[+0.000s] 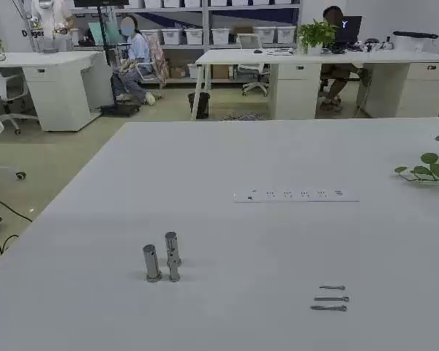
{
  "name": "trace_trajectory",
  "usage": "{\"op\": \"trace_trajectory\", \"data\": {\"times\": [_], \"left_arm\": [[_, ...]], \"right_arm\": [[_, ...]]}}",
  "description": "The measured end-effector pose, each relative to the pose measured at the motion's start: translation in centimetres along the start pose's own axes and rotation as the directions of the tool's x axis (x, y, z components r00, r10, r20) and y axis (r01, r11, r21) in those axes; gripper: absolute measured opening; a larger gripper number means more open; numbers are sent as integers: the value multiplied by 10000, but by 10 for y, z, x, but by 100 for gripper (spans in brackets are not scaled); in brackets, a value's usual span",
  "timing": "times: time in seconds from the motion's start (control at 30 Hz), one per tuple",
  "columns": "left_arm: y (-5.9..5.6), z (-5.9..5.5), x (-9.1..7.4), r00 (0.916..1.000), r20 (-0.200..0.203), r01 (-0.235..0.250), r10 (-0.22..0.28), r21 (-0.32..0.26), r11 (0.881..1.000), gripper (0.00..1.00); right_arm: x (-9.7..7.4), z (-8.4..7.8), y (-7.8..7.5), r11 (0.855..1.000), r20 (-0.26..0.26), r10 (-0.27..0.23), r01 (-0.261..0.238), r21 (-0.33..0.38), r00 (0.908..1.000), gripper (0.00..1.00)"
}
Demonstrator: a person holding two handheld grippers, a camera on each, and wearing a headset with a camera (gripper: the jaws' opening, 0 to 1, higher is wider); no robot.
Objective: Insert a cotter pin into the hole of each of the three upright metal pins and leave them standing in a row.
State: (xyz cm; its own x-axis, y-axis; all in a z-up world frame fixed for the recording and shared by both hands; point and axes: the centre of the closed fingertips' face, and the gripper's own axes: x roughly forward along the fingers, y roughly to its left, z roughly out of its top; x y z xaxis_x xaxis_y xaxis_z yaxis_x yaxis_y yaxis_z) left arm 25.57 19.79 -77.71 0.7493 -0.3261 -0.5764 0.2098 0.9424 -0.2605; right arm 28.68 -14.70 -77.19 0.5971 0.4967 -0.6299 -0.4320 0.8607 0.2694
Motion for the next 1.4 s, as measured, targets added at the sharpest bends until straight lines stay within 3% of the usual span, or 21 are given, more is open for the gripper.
{"op": "trace_trajectory", "data": {"times": [0.47,0.6,0.7,0.8,0.97,1.13,1.4], "left_arm": [[-1,0,1,10000,-19,-52,52,40,10000,98],[1,-4,2,9994,-243,-239,254,630,9977,99],[4,-4,3,9991,-146,-378,390,759,9964,99],[4,-6,5,9992,-219,-320,337,732,9968,99],[4,-12,6,9977,-552,-311,383,1253,9916,99],[5,-11,7,9985,-483,-199,250,1030,9945,99],[9,-9,8,9982,-486,-282,342,1193,9925,98]], "right_arm": [[5,-1,6,9992,-292,212,-221,-330,9993,100],[5,-6,5,9987,-594,145,-174,-475,9981,100],[6,-11,7,9981,-922,168,-222,-575,9956,100],[7,-10,9,9965,-937,156,-232,-799,9955,100],[7,-7,10,9954,-883,188,-269,-921,9959,100],[7,-7,10,9952,-896,194,-279,-939,9958,100],[6,-16,3,9964,-1114,58,-151,-830,9938,100]]}}
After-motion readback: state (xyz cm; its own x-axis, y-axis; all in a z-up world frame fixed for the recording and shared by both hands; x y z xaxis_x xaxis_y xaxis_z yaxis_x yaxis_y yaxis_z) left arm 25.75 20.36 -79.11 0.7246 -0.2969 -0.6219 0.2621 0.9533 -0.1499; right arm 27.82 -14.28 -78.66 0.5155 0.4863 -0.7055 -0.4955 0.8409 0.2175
